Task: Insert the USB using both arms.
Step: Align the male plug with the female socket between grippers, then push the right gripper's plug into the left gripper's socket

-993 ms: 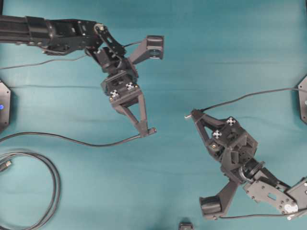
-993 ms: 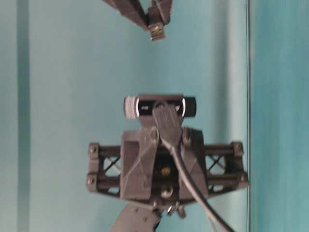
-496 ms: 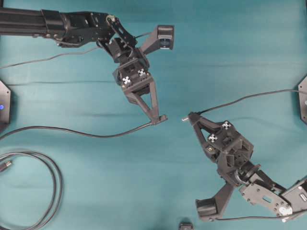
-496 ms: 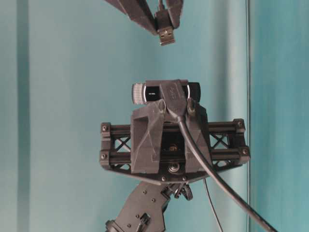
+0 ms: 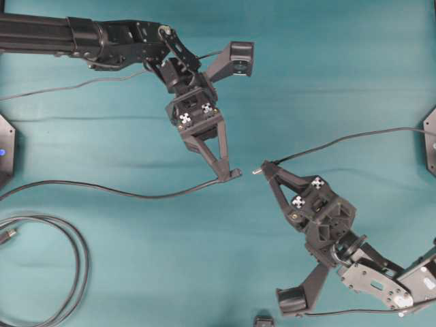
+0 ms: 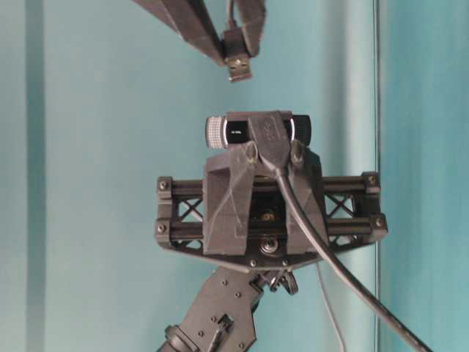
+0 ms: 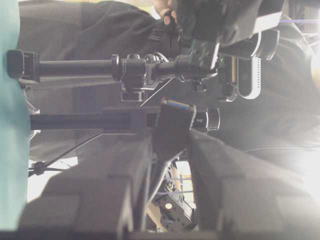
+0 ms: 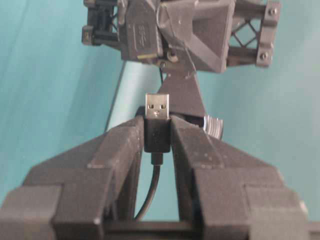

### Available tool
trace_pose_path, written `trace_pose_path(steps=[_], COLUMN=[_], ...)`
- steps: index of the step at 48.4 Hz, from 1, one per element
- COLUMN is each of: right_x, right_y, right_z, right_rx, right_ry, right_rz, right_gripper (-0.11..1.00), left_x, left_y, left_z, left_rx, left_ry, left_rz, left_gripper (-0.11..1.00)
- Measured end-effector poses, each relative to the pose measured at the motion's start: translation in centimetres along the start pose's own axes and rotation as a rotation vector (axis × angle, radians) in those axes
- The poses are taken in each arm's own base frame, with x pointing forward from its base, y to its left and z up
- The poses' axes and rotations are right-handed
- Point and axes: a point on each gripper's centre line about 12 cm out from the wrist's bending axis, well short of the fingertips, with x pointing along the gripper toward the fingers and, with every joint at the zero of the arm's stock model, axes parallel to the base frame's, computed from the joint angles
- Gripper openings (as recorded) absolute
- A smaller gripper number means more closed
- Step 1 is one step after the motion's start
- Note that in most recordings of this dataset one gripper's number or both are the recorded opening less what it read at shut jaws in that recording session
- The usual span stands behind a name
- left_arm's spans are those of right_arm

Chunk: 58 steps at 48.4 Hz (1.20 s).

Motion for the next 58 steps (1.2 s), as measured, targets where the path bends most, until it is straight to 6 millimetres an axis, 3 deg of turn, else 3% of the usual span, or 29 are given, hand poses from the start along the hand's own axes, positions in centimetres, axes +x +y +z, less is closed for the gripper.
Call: trace_pose_path(steps=[58], right_x=[0.5], right_y=[0.5], right_z=[1.1], right_rx=[-0.041], right_ry=[-0.024], right_rz=[0.000], right_gripper=[0.20], left_x=[0.9], left_y=[0.3], left_z=[0.1], left_rx=[-0.021], left_ry=[0.032], left_rz=[-0.013], left_gripper=[0.23])
